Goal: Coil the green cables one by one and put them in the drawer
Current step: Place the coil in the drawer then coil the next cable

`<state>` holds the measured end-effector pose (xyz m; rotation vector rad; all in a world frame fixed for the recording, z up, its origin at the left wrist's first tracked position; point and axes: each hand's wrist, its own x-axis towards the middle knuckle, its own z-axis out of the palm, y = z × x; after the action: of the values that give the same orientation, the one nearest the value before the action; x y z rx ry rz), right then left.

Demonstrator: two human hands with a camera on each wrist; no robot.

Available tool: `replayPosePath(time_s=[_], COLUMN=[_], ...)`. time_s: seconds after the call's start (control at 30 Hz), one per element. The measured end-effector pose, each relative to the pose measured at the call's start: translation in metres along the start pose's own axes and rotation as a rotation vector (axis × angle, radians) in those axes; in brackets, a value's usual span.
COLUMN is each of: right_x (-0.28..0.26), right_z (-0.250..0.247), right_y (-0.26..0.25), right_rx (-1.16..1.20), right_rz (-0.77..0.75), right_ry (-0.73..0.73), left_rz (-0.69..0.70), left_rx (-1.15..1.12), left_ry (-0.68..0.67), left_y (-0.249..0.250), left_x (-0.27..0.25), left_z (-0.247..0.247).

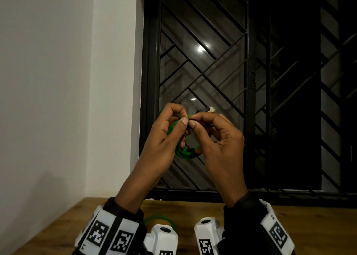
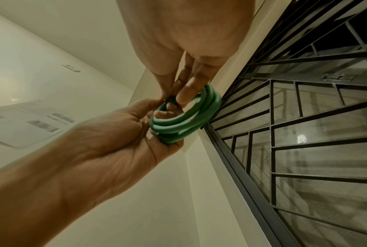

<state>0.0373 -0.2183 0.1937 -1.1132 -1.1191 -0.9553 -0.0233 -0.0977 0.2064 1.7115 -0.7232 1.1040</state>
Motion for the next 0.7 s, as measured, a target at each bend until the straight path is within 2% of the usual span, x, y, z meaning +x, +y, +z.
replayPosePath(time_s=[0.27,0.4,0.57,0.7], right_x=[0.0008,0.0037,0.0029,0.0025], right_z=[-0.0008,-0.0027,-0.0031,-0.0038], right_y=[0.0036,0.0037,0.0023,-0.0001], right_rx=[0.076,0.100,0.114,0.122], right_rz=[0.052,0.052,0.065,0.086], right_ry=[0.013,0.033,-0.023,-0.007], left_rz=[-0.011,-0.030,-0.038,-0.054], left_rx=[-0.026,-0.116,-0.155,-0.153], left_ry=[-0.018,-0.008,0.028,0.011], left_y=[-0.0010,0.0014,0.0025,0.0033], left_x=[0.0002,0.0009,0.0008,0.0012], left_z=[0.0013,0.0015,0.0000,-0.0019])
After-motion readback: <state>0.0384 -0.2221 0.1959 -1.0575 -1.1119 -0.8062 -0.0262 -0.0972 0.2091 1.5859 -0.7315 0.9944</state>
